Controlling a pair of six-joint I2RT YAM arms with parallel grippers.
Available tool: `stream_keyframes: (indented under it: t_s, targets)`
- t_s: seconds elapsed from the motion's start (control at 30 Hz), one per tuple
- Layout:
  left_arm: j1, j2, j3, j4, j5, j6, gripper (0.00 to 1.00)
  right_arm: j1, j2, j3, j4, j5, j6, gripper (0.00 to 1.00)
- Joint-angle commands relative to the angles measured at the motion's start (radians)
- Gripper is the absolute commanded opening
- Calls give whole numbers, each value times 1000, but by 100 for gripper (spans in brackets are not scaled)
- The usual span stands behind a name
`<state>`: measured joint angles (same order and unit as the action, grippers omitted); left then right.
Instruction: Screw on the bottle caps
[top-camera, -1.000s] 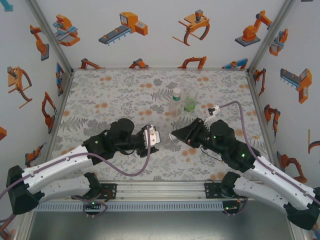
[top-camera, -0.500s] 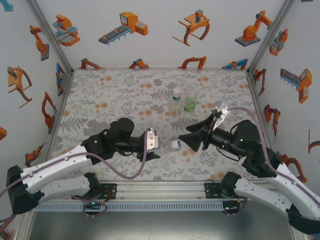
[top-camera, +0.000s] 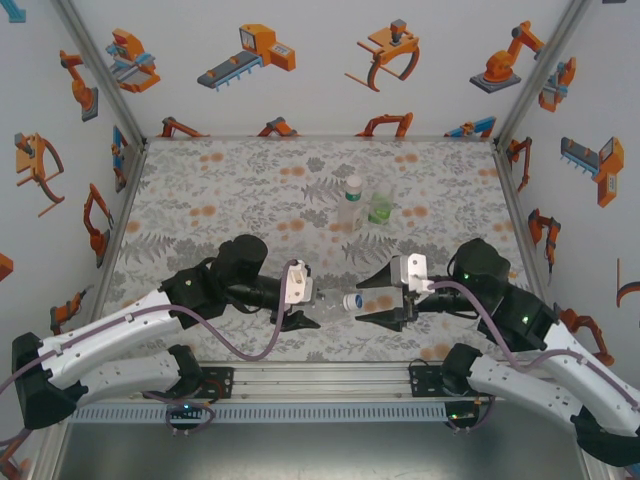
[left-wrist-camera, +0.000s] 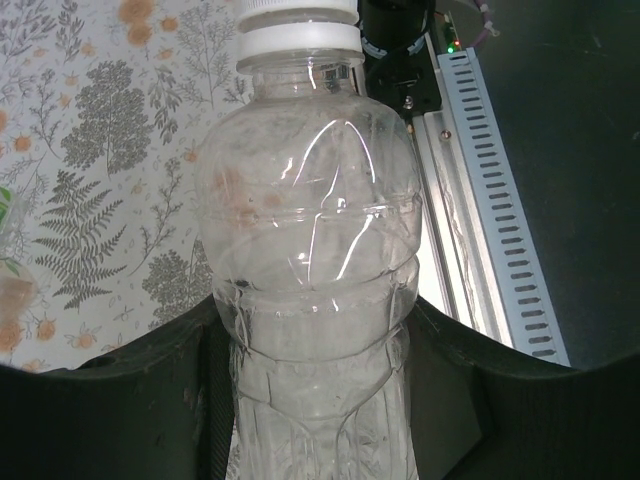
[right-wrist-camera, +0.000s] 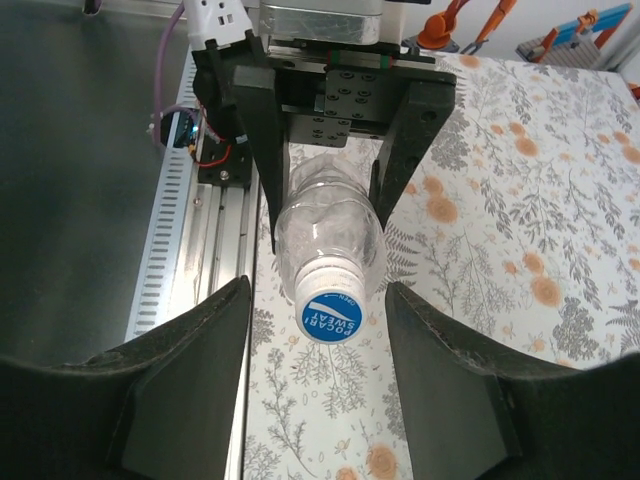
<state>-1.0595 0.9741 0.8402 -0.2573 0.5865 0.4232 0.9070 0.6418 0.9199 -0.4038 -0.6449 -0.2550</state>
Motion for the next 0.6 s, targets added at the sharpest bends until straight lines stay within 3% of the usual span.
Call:
stream_keyframes:
  t_s: [0.0, 0.57]
  targets:
    - [-2, -11, 31, -4, 42, 1, 0, 1, -9, -29, 39, -34, -36, 52]
    - [-2, -16, 30, -7, 39, 6, 0, 1, 17, -43, 28, -2, -31, 36]
